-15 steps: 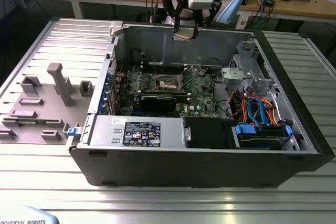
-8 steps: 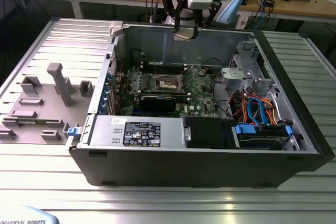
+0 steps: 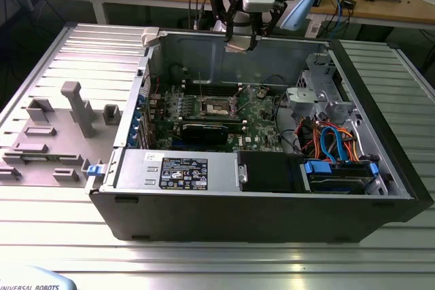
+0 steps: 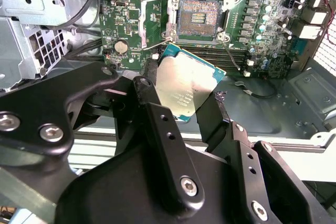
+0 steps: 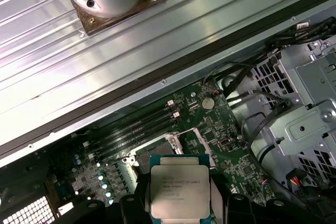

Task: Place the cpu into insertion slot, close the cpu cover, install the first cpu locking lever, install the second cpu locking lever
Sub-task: 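Place the cpu into insertion slot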

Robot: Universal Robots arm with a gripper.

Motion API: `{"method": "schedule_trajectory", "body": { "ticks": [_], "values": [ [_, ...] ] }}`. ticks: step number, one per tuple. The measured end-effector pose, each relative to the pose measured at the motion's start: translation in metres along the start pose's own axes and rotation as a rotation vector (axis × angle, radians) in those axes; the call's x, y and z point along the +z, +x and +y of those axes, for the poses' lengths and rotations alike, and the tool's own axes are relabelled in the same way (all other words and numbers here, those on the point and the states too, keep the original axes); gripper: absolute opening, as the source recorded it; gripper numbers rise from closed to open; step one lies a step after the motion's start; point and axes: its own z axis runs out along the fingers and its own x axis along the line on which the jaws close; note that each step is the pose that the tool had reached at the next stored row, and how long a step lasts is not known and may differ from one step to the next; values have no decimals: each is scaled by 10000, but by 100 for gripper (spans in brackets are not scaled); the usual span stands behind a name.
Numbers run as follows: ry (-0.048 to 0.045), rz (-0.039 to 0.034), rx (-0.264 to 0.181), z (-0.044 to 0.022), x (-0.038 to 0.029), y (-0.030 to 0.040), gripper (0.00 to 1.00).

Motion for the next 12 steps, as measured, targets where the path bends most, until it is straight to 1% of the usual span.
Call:
{"method": "schedule_trajectory", "body": {
  "ticks": [12],
  "values": [
    [-2, -6, 70, 0, 0, 0, 54]
  ]
}}
